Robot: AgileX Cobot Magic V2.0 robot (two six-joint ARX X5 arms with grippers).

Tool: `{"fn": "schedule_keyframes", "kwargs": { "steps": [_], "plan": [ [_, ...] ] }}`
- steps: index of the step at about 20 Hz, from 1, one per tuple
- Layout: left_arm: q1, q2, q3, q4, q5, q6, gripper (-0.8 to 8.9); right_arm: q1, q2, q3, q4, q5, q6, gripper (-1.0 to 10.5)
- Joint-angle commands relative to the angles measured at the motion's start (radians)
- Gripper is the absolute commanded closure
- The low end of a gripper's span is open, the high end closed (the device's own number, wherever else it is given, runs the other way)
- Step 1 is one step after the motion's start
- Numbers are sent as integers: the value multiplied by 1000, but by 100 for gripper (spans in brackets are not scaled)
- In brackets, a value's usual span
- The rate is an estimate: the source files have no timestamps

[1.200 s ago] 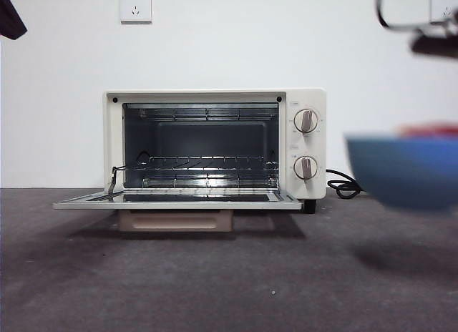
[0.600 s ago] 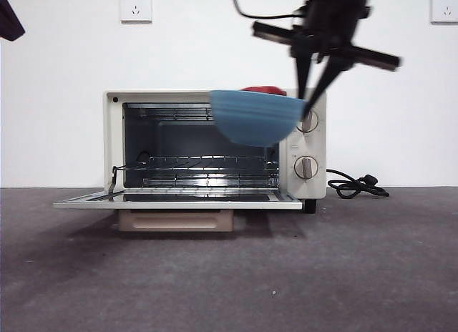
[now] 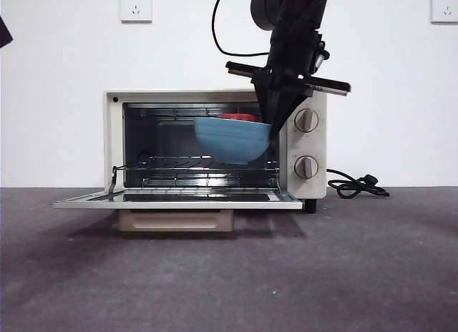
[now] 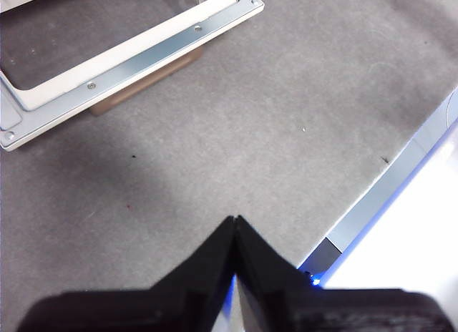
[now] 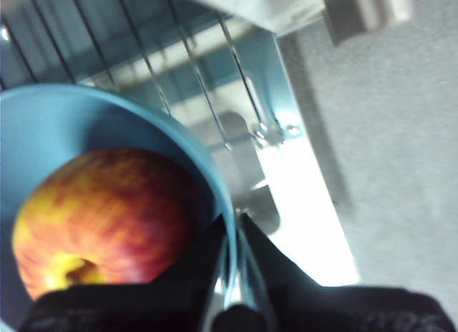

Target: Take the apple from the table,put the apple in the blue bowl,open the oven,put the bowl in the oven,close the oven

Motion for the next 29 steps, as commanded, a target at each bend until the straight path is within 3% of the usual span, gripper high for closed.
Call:
{"fn": "schedule_keyframes", "kwargs": {
  "steps": [1, 4, 11, 24, 29],
  "plan": [
    [0, -3, -7, 2, 0, 15, 819, 3, 8, 5, 47, 18, 119, 958],
    [0, -3, -7, -2, 0, 15, 819, 2, 8, 5, 79, 37, 207, 958],
    [0, -4, -7, 8, 0, 14, 819, 1, 8, 3, 74, 175, 252, 958],
    [0, -2, -7, 24, 8, 10, 819, 0, 56, 3, 143, 113, 280, 958],
    [0, -2, -7, 24, 8, 10, 819, 1, 56, 3, 143, 106, 255, 886]
  ]
}}
